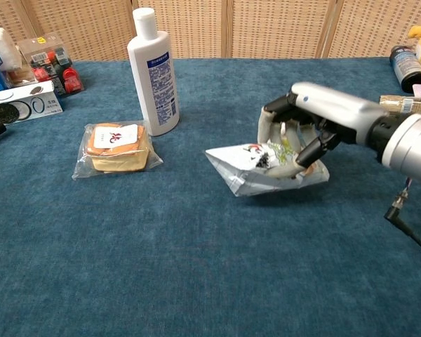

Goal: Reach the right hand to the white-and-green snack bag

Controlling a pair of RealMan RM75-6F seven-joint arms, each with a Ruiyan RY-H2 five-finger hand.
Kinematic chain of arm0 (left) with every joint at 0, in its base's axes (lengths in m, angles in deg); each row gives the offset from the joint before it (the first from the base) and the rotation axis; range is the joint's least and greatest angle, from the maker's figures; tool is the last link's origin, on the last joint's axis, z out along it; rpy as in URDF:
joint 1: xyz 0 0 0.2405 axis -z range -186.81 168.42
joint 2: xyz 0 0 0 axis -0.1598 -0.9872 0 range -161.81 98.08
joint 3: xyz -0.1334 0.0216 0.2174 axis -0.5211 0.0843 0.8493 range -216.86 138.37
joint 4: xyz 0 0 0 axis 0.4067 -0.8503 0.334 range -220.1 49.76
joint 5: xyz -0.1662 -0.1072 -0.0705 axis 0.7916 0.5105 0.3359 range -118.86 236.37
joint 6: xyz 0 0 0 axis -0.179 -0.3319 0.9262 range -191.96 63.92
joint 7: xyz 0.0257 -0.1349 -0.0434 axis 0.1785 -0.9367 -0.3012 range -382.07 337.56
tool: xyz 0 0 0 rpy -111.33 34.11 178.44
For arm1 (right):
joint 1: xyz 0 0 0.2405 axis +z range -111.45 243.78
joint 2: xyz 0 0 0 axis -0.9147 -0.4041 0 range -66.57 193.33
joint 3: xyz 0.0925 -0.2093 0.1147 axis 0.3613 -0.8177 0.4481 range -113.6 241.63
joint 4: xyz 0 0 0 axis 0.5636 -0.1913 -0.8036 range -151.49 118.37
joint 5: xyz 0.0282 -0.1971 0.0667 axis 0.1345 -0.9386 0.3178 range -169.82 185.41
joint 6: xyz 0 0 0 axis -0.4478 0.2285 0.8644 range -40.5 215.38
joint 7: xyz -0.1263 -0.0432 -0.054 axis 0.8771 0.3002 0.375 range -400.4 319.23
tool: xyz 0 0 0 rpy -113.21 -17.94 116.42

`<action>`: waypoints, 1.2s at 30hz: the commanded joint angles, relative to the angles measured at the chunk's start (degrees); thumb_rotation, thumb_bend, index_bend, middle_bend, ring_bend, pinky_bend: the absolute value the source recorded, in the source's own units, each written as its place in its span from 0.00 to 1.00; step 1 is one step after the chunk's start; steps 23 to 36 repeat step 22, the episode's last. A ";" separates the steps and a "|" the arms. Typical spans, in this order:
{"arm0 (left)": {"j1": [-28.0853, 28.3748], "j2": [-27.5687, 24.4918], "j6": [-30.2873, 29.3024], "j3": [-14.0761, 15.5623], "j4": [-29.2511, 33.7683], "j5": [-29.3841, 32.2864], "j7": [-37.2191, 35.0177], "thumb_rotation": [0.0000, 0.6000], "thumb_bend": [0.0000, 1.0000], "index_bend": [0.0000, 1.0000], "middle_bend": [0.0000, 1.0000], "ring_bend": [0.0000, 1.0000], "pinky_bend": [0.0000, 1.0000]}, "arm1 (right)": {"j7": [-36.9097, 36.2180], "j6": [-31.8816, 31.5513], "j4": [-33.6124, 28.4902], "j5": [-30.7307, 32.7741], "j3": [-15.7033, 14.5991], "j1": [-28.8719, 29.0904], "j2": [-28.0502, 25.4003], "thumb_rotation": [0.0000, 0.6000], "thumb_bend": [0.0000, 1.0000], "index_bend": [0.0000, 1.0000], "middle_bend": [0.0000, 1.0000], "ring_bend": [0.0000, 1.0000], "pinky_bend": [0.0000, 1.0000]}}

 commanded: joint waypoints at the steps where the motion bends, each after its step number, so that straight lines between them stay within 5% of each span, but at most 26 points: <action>1: 0.03 -0.06 0.12 0.08 0.03 -0.11 -0.15 1.00 0.00 0.00 0.00 0.00 0.00 | 2.17 -2.75 -5.69 -0.88 1.50 -0.48 -3.63 1.00 0.20 0.49 0.68 0.61 0.74; 16: -0.40 -0.42 -0.50 0.73 0.53 -2.04 -0.72 1.00 0.00 0.00 0.00 0.00 0.00 | 15.62 -4.22 -27.09 4.64 11.22 3.52 -14.09 1.00 0.20 0.49 0.68 0.61 0.74; 36: -0.44 -0.42 -0.40 0.99 0.60 -2.66 -0.65 1.00 0.00 0.00 0.00 0.00 0.00 | 19.47 -4.00 -29.74 7.45 11.68 5.05 -14.43 1.00 0.20 0.49 0.68 0.61 0.74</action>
